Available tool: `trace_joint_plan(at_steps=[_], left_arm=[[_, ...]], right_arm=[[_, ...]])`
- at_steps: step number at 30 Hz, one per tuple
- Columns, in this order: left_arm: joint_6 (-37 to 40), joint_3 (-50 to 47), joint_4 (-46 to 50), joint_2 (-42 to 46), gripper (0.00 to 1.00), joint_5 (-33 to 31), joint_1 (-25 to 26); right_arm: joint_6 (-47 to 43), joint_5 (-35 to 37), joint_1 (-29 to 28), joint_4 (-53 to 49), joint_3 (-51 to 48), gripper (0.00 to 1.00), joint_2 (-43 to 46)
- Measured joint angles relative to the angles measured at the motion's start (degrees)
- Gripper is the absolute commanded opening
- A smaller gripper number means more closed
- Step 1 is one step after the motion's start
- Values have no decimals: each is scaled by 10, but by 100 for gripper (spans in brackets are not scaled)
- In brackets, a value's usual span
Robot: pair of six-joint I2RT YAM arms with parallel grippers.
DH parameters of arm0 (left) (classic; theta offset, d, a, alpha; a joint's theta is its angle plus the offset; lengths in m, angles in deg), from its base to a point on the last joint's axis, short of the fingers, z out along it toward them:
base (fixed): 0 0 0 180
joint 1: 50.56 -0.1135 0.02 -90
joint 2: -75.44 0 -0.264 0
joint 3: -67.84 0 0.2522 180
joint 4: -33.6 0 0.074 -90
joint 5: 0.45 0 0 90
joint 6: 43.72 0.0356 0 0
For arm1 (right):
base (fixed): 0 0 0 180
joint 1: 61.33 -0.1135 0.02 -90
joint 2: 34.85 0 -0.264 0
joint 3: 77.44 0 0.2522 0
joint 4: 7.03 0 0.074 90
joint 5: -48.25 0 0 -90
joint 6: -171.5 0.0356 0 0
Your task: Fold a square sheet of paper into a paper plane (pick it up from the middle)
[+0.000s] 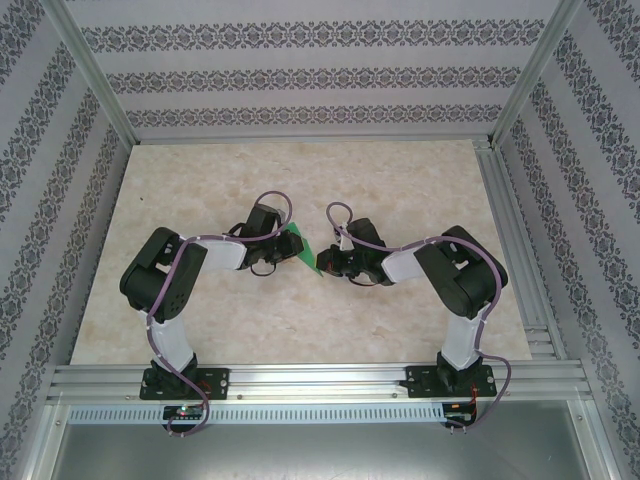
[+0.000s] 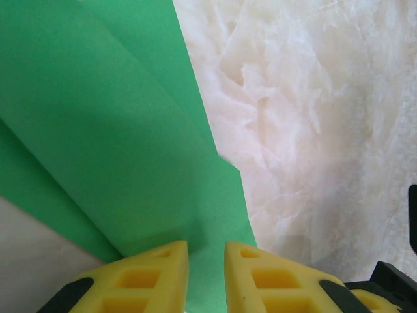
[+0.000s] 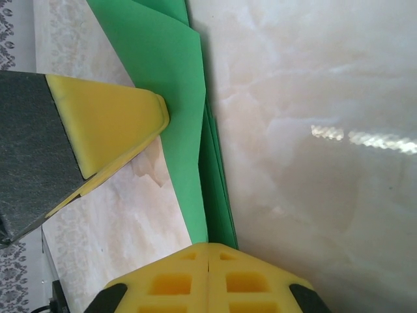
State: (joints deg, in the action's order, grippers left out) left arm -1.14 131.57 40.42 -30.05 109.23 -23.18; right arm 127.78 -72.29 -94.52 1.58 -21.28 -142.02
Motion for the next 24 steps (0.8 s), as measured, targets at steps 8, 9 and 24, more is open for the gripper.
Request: trace_joint_plan(at_steps=[8,9,24], left_arm=[[0,23,37,-7,23,0,0],[0,27,42,-9,23,0,0],[0,47,66,-19,23,8,-3]], right_arm=[[-60,-21,5,-28,3,19,23],[-73,-23,5,-36,5,20,25],[-210,8,-9,-148,53,13,28]])
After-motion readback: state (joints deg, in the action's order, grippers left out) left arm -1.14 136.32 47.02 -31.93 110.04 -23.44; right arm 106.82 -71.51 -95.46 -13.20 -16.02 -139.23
